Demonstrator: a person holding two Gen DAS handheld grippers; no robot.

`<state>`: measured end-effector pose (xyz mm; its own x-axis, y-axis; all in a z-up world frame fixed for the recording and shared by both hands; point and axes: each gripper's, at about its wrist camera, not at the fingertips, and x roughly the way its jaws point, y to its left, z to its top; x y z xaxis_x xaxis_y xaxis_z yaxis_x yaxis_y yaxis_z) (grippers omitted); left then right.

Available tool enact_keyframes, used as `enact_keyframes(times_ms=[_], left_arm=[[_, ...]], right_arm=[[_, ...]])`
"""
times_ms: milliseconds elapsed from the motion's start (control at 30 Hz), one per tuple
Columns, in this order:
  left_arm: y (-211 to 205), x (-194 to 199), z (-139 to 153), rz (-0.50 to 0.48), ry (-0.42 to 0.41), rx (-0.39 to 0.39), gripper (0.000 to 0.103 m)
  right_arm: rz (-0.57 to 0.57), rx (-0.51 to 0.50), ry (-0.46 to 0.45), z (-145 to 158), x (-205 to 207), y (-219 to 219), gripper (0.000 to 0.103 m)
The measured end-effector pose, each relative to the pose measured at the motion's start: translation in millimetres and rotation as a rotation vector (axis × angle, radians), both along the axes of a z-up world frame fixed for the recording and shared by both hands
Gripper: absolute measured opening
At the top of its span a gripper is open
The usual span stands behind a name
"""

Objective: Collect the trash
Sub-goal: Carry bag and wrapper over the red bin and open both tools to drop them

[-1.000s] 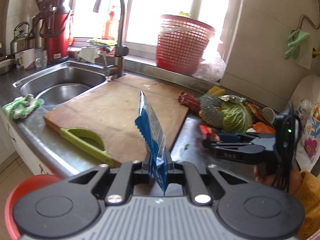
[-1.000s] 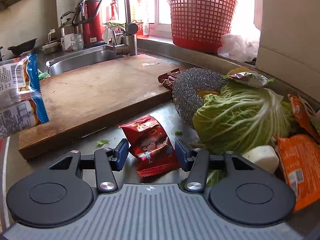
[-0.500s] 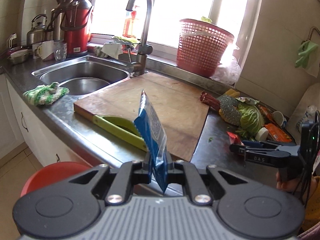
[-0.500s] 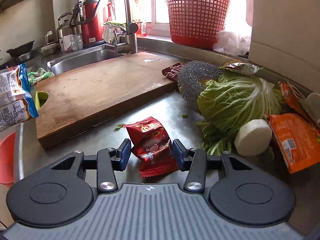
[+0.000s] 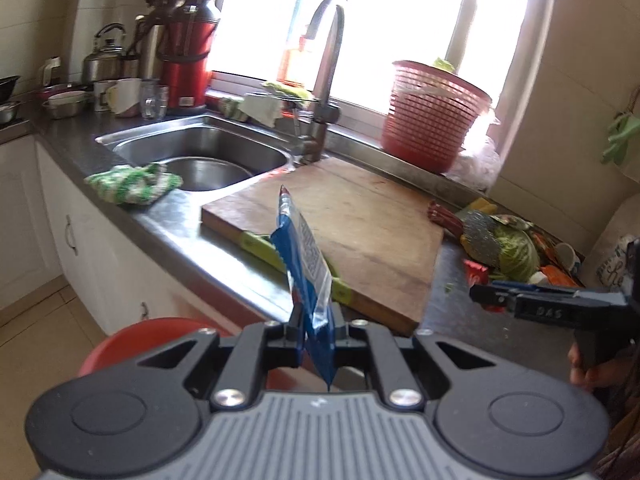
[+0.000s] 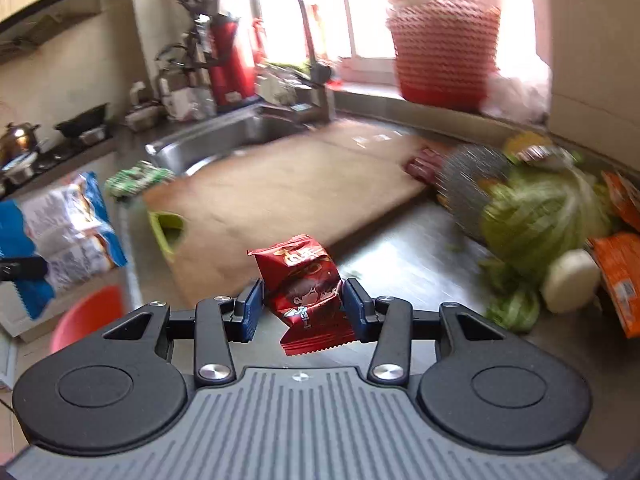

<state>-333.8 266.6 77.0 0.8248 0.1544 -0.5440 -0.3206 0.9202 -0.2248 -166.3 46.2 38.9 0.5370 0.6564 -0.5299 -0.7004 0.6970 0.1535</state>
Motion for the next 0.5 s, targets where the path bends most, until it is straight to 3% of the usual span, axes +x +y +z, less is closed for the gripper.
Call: enact_keyframes(times_ms=[267,500], left_arm=[[38.8,-24.9,-15.5,0.111,0.046,-0.013,0.008],[71.3,-30.9,-42.6,0.165,0.087,-0.046,0.008]], right_arm=[[0.237,0.116,0.058,33.7,-25.0,69.8,0.055],[0.409,0.119,0.193,21.8,-32.4,139.7,0.055]])
